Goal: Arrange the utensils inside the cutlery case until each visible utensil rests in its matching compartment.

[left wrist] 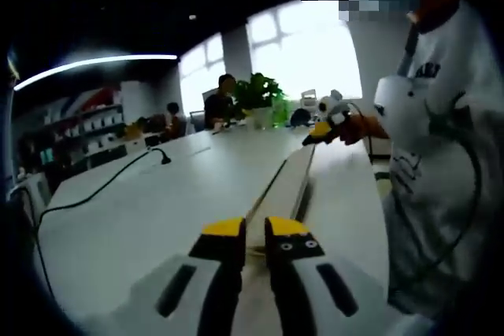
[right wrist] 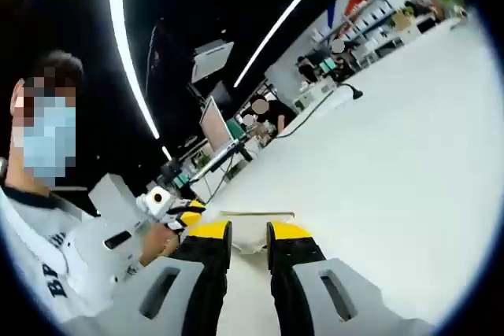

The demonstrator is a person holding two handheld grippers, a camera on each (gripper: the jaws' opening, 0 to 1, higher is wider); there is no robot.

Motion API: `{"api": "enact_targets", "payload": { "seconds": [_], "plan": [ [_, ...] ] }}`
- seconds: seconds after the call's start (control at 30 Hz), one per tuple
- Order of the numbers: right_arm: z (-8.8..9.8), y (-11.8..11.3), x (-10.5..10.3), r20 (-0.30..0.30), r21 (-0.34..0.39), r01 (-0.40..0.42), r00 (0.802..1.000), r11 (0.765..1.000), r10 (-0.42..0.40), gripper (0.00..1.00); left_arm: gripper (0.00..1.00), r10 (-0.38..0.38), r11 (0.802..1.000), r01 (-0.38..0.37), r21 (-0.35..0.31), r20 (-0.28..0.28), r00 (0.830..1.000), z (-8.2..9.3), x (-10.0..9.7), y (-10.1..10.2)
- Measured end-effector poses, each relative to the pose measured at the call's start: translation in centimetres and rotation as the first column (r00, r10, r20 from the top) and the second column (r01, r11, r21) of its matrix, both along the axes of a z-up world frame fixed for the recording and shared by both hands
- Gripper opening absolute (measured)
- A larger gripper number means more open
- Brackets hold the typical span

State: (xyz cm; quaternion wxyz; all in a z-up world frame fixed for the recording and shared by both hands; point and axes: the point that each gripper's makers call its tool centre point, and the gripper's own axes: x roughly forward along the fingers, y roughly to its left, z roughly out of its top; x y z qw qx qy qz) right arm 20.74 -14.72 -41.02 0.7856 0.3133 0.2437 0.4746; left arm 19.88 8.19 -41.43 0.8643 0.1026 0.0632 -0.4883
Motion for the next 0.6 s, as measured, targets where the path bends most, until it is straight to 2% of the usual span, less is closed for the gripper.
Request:
{"api": "enact_targets", "payload": {
  "seconds": [0.07,0.17,0.27,0.47,0.6],
  "plan": [
    [-0.8,-0.2,0.3,-0.131,0.011,0.017,0.991,1.000,-0.015,0.17,0.09,0.001,1.000,-0.001,-0.005,-0.001,1.000,0.0,0.1,0.0],
    [-1.8,0.0,0.0,-0.127,-0.043,0.001,0.992,0.999,-0.006,0.17,0.09,0.004,1.000,-0.004,-0.014,-0.006,1.000,-0.3,0.1,-0.2],
    [-1.8,0.2,-0.2,-0.125,-0.055,-0.004,0.992,0.998,-0.003,0.18,0.09,0.007,1.000,-0.008,-0.020,-0.014,1.000,-0.5,0.1,-0.3],
    [-2.9,0.7,-0.8,-0.189,-0.074,-0.035,0.982,0.997,0.020,0.19,0.10,0.011,1.000,-0.011,-0.022,-0.026,1.000,-0.6,0.2,-0.3],
    [-3.3,1.4,-0.8,-0.221,-0.083,-0.055,0.975,0.995,0.036,0.13,0.10,0.015,1.000,-0.015,-0.016,-0.030,0.999,-1.0,0.4,-0.7]
  ]
}}
